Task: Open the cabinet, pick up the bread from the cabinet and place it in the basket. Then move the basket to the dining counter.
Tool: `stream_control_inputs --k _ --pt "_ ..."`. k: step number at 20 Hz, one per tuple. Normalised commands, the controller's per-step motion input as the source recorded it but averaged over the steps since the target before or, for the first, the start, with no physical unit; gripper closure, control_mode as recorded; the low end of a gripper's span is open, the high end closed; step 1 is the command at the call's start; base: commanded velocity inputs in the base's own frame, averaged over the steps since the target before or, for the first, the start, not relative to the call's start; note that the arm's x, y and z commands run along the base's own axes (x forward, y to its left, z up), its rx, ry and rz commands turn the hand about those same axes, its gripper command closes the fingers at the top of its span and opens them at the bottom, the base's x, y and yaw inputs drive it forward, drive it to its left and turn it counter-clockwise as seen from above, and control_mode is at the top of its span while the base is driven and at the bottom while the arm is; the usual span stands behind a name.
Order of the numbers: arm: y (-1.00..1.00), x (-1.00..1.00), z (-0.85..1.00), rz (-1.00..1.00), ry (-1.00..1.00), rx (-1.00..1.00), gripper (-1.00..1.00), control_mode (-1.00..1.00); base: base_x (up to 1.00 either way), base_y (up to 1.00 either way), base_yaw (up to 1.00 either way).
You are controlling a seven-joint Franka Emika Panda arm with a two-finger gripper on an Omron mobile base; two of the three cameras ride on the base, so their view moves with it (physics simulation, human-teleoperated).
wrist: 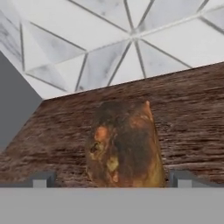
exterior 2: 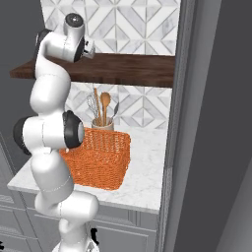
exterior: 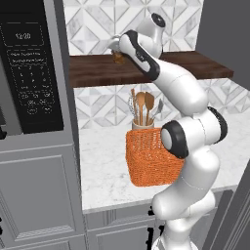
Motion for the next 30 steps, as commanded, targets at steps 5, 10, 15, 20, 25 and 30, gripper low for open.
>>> stream_control_inputs --k 5,10,15,20,25,30 --pt "0.04 0.28 -0.01 0.0 0.0 0.0 -1.0 -1.0 0.0 0.0 0.0" --pt "0.0 0.19 -0.01 0.0 0.0 0.0 -1.0 -1.0 0.0 0.0 0.0" --pt "0.0 0.01 -0.02 0.0 -0.01 0.0 -1.0 -1.0 0.0 0.0 0.0" --pt "-0.01 0.0 -0.31 0.0 -0.02 0.0 1.0 -1.0 0.0 0.0 0.0" --pt "-0.14 0.0 -0.47 0.0 -0.08 0.0 1.0 -1.0 0.0 0.0 0.0" --pt "-0.24 -0.58 -0.03 0.0 -0.06 0.0 1.0 -1.0 0.0 0.0 0.0"
